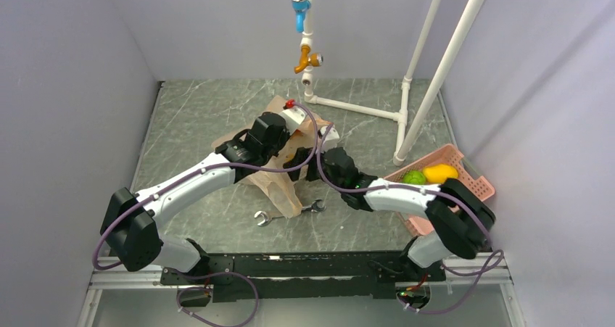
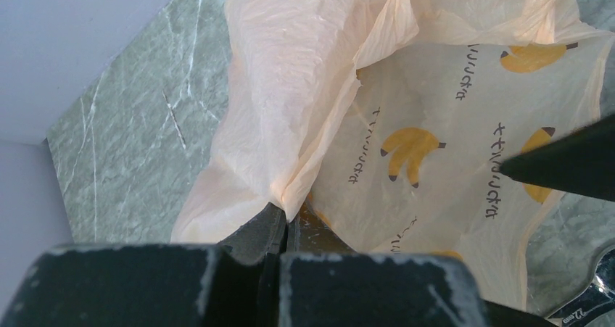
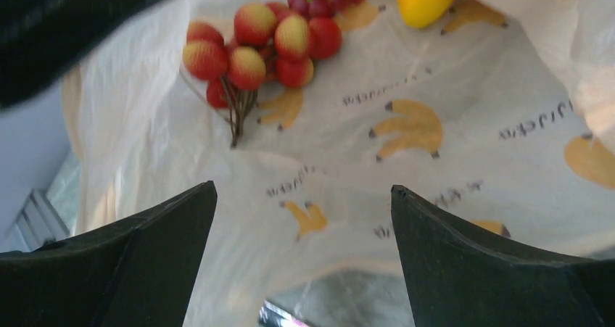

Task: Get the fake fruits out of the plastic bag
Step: Adjust the fake fruit in the plastic bag.

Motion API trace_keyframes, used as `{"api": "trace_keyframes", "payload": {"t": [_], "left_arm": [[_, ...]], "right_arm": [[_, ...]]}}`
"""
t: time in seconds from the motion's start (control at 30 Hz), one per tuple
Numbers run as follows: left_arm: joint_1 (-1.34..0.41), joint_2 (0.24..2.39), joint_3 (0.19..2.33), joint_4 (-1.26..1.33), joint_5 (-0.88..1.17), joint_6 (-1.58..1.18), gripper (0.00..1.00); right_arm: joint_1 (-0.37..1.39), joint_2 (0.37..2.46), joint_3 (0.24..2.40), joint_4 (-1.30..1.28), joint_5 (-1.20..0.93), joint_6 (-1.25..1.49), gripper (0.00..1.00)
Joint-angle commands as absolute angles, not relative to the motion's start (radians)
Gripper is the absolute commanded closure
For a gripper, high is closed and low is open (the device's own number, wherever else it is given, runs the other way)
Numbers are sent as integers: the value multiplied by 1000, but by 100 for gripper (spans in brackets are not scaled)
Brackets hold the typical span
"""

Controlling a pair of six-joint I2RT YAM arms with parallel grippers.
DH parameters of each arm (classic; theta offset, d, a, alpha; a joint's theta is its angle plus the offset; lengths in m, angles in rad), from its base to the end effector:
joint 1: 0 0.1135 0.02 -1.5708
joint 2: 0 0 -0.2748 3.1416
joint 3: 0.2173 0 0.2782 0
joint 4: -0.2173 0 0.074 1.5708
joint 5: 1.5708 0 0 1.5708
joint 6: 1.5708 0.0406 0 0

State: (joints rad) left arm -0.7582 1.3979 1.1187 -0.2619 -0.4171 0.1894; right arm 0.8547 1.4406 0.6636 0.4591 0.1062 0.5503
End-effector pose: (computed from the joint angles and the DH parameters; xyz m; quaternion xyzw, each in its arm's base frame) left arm 0.2623 -0.2257 0.3098 0.2978 0.8042 0.0378 0.5129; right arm 0.2190 0.2451 0.2025 -0.0919 0.8043 0.3455 0.4746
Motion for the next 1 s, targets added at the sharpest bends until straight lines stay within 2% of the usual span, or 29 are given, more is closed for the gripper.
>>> {"api": "trace_keyframes", "payload": {"t": [0.0, 0.23, 0.47, 0.97], "left_arm": [[-773, 1389, 1157, -252, -429, 185, 100], [-777, 1363, 1147, -242, -440, 190, 100], [-782, 1324, 1130, -224, -437, 190, 100], [-801, 1293, 1103, -194, -448, 209, 100]], "right_arm": [[856, 1543, 751, 678, 226, 653, 7], [858, 1776, 887, 745, 401, 719, 1], [842, 1935, 906, 1022, 484, 746, 1], [739, 2069, 1058, 954, 433, 856, 1]]}}
